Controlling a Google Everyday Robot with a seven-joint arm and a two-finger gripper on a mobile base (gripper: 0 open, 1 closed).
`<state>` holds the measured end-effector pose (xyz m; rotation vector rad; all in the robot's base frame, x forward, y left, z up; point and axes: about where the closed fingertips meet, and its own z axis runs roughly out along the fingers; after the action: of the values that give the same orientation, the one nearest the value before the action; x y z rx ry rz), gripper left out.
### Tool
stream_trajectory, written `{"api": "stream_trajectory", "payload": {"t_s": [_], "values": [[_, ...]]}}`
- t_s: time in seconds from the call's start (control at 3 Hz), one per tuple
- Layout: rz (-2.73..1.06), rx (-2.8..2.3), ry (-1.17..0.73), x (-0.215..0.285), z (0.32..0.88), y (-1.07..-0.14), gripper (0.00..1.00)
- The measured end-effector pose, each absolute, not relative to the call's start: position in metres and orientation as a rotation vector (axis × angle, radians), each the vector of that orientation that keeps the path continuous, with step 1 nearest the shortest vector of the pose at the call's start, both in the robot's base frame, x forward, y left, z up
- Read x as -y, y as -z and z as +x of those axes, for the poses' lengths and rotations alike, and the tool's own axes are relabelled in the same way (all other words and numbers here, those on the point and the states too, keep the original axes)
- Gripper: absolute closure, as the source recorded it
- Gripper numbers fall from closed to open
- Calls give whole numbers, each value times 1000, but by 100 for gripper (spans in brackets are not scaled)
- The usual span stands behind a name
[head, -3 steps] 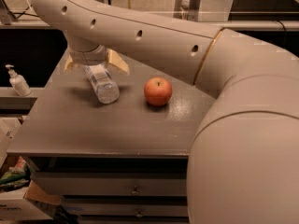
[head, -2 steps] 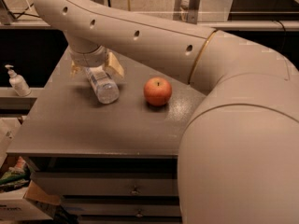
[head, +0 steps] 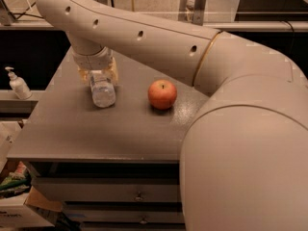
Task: Pick blue plastic bottle
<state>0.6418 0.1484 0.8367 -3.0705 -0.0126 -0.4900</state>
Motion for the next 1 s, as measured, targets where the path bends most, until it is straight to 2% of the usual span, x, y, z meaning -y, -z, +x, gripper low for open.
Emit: {"api": "stream_trajectory", "payload": {"t_s": [0.33, 0.67, 1.0], "values": [[-3064, 0, 501, -146, 640, -843, 88], [-3006, -29, 495, -152, 637, -859, 100], [-2911, -66, 471, -165, 631, -883, 100]]}}
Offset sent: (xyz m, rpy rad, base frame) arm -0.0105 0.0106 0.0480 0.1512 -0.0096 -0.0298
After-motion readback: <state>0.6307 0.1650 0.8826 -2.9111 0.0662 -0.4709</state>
